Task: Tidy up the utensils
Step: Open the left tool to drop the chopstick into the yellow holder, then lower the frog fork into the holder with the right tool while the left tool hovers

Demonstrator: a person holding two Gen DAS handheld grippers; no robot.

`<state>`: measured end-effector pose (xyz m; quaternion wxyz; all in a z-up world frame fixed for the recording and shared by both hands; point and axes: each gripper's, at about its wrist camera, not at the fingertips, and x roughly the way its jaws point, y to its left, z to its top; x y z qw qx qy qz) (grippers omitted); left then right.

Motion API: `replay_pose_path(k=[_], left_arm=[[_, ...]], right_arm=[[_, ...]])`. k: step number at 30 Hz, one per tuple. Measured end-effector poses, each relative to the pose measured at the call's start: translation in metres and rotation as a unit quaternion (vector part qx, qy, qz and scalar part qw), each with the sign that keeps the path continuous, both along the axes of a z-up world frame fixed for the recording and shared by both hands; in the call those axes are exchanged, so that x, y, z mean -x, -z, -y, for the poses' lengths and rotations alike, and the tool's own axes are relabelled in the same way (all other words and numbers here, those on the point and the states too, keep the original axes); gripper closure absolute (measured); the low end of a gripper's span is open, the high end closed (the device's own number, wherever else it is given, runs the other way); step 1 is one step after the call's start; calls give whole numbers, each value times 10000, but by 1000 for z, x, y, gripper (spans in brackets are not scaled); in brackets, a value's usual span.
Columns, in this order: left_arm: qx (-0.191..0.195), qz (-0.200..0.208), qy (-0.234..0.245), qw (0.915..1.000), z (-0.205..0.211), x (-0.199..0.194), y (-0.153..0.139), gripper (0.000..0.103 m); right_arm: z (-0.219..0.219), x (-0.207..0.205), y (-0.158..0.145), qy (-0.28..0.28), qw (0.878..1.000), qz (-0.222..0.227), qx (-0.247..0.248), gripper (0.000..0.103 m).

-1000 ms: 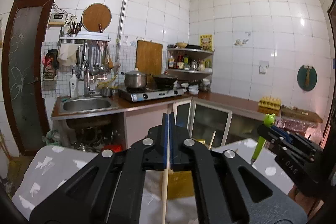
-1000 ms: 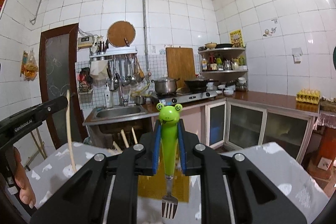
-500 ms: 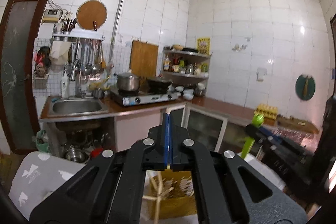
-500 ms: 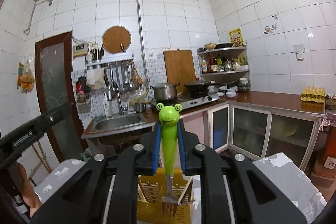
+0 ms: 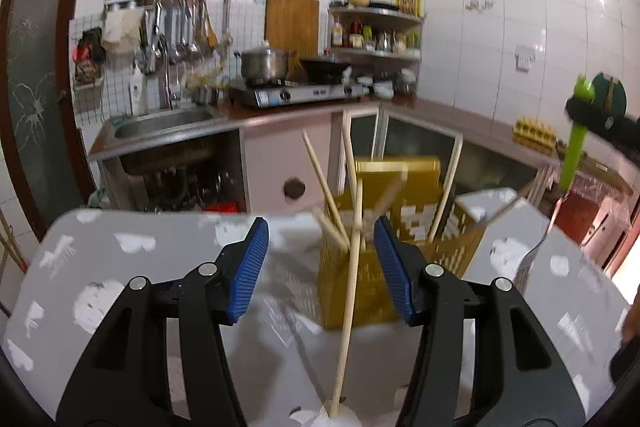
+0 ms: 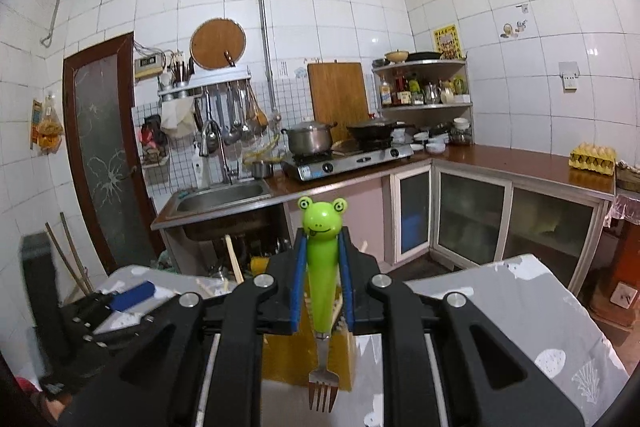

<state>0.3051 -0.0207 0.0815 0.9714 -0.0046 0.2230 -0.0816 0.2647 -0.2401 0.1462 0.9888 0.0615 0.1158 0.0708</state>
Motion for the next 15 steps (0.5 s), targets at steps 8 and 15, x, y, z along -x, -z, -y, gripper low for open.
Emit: replay_pose_path(k=[8,15], left_arm=[[-124,-322,104,9994,6,-15,29,50],[-271,-511,250,9980,15,-25,38,69]], right_arm=[[6,-4,21,83,9998,-177,8,87],[6,-5,26,71,9998,-201,-7,87]])
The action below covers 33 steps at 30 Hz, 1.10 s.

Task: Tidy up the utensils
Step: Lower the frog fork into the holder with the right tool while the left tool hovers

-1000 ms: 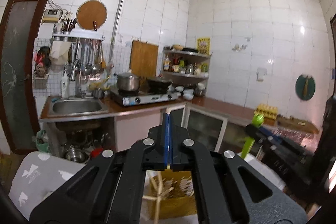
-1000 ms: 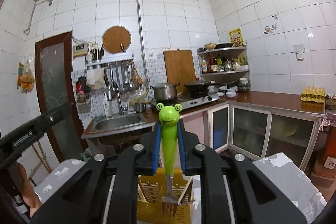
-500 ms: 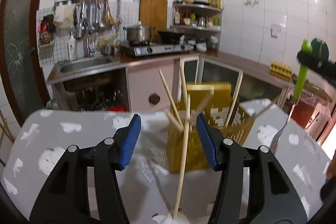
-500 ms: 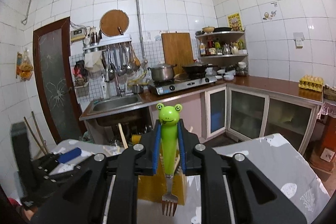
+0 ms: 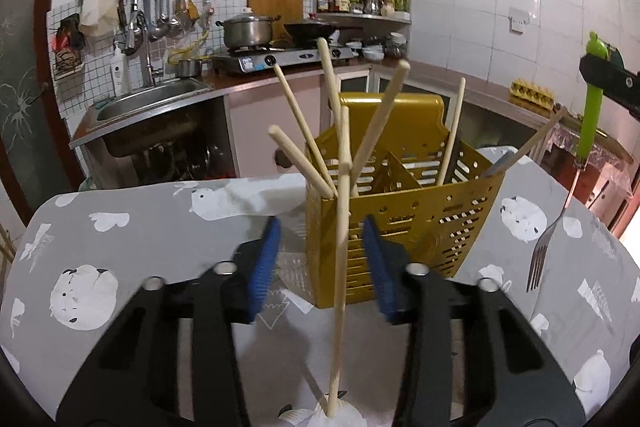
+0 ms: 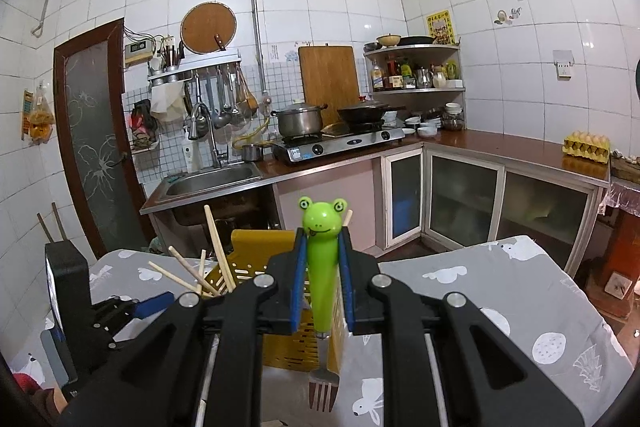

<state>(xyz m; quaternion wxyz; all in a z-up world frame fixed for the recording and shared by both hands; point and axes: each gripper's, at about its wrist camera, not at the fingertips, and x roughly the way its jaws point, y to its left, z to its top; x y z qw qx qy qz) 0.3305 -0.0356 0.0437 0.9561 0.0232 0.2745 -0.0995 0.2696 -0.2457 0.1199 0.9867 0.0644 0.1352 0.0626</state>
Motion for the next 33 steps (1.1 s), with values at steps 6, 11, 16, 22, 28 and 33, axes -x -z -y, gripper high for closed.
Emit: replay_pose_path(k=[6,11,16,22,28,33], left_arm=[[-53,-174,76,9998,8,-6,3,77],[1,-148,84,9999,7,-6,2,98],[166,141,142,9997,3,8,-13,99],[752,1161,205,9902,-6,44,-80,99],[1188,2086,300,9703,8,46,-155,99],[1277,2326,337,9636,33,16,-175,99]], right_arm=[[-3,-6,5,-26,10000,-46,17,87],[-5,-6,4,-36,10000,-8,30,87],[-6,-4,-1,-62,9999,110,-12,87],[-9,-1,-20,-109,9993,350,-65,87],[-6,-8,-56,-120,9969,711,-321,87],[-7,-33,-66,-110,9962,734,-452,87]])
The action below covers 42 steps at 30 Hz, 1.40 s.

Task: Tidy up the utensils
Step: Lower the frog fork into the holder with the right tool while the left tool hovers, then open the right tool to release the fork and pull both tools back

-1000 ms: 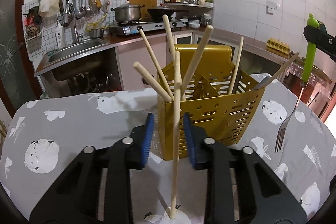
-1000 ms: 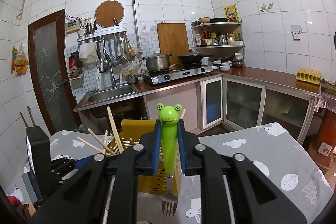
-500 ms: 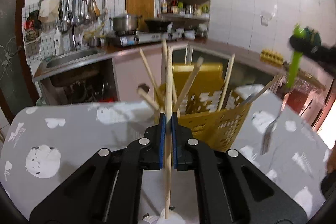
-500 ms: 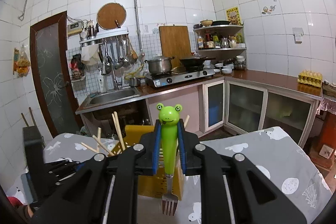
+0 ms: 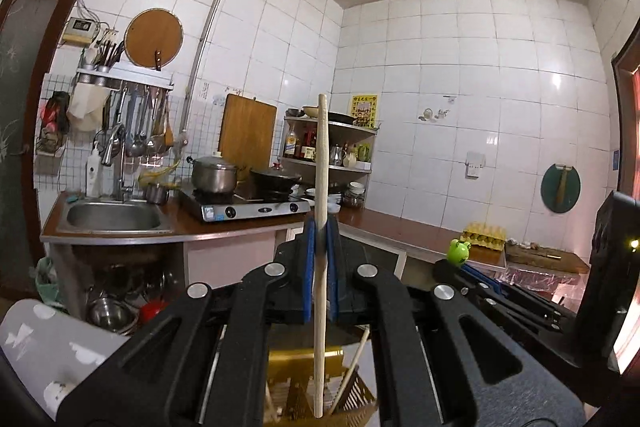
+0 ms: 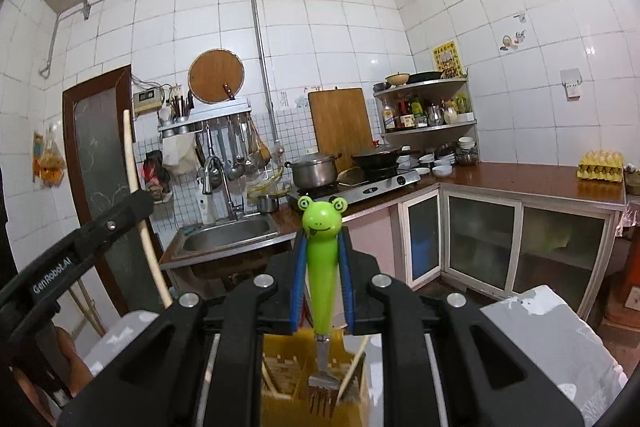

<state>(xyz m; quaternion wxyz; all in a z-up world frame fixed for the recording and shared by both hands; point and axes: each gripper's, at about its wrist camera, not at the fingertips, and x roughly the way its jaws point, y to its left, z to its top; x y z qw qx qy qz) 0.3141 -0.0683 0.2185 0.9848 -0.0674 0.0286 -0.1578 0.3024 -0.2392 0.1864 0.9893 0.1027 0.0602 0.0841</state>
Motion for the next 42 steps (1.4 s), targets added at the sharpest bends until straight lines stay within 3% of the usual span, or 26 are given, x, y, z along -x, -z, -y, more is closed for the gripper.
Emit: replay_pose_path(k=[12,29,34,36,37,39,41,42], left_arm=[[-275,-343,-334,9985,17,-68,77,99],[-387,-555,-541,9962,-1,-82,124,99],[-520,-702,-638,9941,-6,-79,125,97],[-509,-809,-618,9935,-11,-73,120,90],[-479,-854,-603,9934,-15,-68,117,81],[-433,-815,-676,9934,-24,-50,104,60],[-476,-700,-801,9932,-29,-32,94,30],[-530,-648,-871,9927,-32,-22,88,27]], right_arm=[[0,-53,44,-74,9996,-232,-126,87],[-16,-82,85,-57,9996,-266,-25,87],[-20,-88,95,-158,9980,-594,132,86],[-17,-86,94,-161,9971,-722,182,81],[-16,-81,92,-98,9970,-733,246,76],[-12,-68,89,2,9971,-686,316,51],[-7,-53,81,41,9972,-658,361,50],[-6,-47,78,36,9969,-678,385,49]])
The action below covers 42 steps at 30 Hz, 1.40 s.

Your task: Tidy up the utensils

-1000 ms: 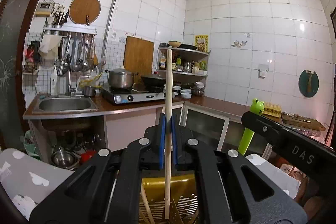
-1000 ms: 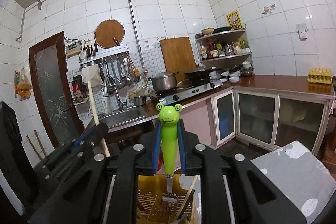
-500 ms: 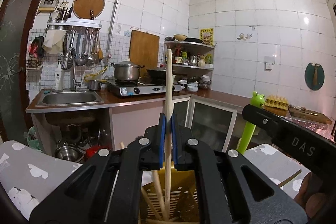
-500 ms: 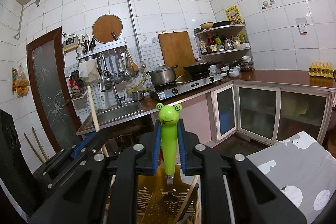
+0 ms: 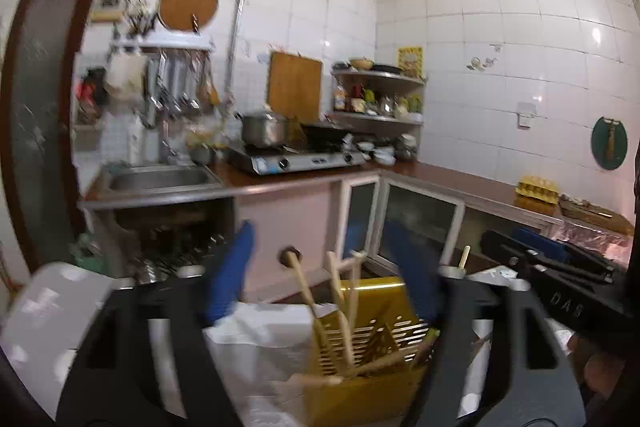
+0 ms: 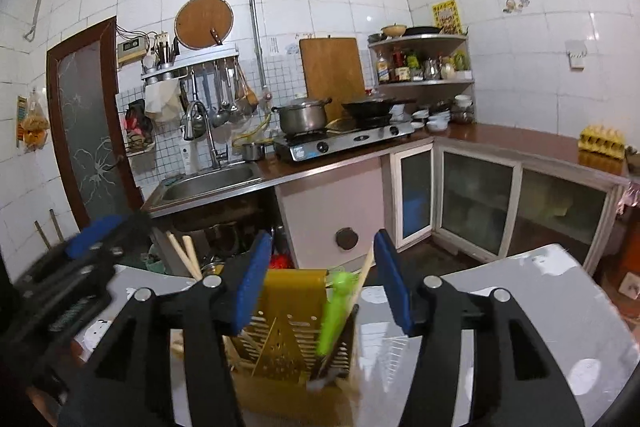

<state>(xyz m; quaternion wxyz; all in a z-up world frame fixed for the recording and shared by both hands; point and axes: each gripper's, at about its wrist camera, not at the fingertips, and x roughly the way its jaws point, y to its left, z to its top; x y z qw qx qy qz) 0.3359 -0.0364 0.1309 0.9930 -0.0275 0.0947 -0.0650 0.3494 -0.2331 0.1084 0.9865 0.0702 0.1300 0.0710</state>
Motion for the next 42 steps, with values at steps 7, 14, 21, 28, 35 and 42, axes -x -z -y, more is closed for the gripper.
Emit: replay_pose_path(k=[7,14,21,28,35,42], left_arm=[[-134,98,-92,9998,-29,80,-41,5],[-10,-24,-186,9998,-54,155,-56,5],[-56,-107,-381,9992,-63,218,-31,5],[-94,-269,-369,9989,-58,253,24,5],[-330,-540,-166,9979,-43,253,87,5],[-769,-103,-346,9964,-30,257,106,5]], right_arm=[[4,71,-26,78,9994,183,281,31],[8,149,-28,124,9988,383,274,15],[2,218,-7,162,9985,466,252,5],[-4,253,42,259,9987,266,351,4],[-15,255,98,397,9975,109,570,4],[-17,252,125,515,9966,142,627,4]])
